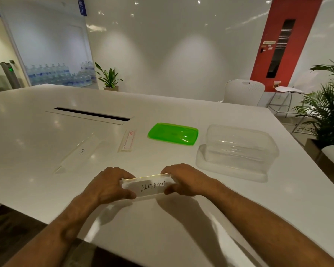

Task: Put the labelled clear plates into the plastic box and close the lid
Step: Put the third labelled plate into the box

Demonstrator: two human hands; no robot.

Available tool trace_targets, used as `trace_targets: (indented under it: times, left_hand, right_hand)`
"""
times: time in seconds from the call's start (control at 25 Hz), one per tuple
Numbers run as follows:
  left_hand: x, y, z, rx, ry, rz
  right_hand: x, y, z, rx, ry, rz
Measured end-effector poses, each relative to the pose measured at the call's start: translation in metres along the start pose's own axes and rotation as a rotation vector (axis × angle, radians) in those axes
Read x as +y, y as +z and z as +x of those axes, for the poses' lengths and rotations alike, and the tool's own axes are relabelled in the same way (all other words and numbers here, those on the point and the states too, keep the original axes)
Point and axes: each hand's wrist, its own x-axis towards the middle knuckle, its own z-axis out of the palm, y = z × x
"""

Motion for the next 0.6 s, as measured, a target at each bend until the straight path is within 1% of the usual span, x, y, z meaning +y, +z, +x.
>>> trace_targets:
  times: [0.24, 0.48, 0.6]
  left_hand:
    - [0.043, 0.001, 0.025, 0.022, 0.076, -0.002]
    - [0.102, -0.01, 0.062, 0.05, 0.233, -0.019]
    - [0.139, -0.015, 0.084, 0.08, 0.304, 0.029]
  right_hand:
    - [0.03, -0.03, -0.028, 0.081, 0.064, 0.021]
    - [0.068, -0.078, -0.06, 0.181, 0.164, -0.003]
    - [0.089, -0.106, -0.076, 0.218, 0.232, -0.002]
